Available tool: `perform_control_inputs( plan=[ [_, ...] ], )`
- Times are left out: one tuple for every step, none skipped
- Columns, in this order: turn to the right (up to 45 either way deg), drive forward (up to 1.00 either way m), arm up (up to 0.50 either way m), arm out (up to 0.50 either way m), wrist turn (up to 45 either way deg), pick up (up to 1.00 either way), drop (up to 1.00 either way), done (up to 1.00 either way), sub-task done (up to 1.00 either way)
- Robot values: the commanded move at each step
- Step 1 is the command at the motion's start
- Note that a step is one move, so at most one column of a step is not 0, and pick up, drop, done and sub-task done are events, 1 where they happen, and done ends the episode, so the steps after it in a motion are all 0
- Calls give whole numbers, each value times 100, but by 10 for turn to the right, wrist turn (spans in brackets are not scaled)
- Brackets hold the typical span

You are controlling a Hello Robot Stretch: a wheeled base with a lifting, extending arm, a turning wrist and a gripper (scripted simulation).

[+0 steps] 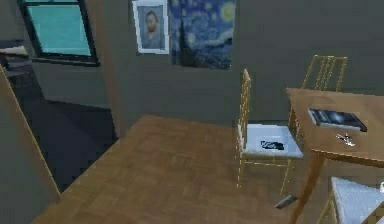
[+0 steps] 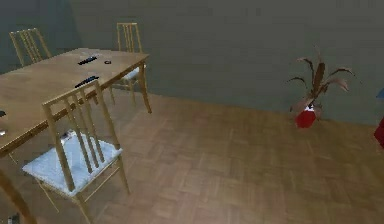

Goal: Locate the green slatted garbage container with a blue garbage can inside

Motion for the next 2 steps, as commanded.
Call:
perform_control_inputs(
  plan=[
    [-30, 0, 0, 0, 0, 0, 0, 0, 0],
    [0, 75, 0, 0, 0, 0, 0, 0, 0]
  ],
)
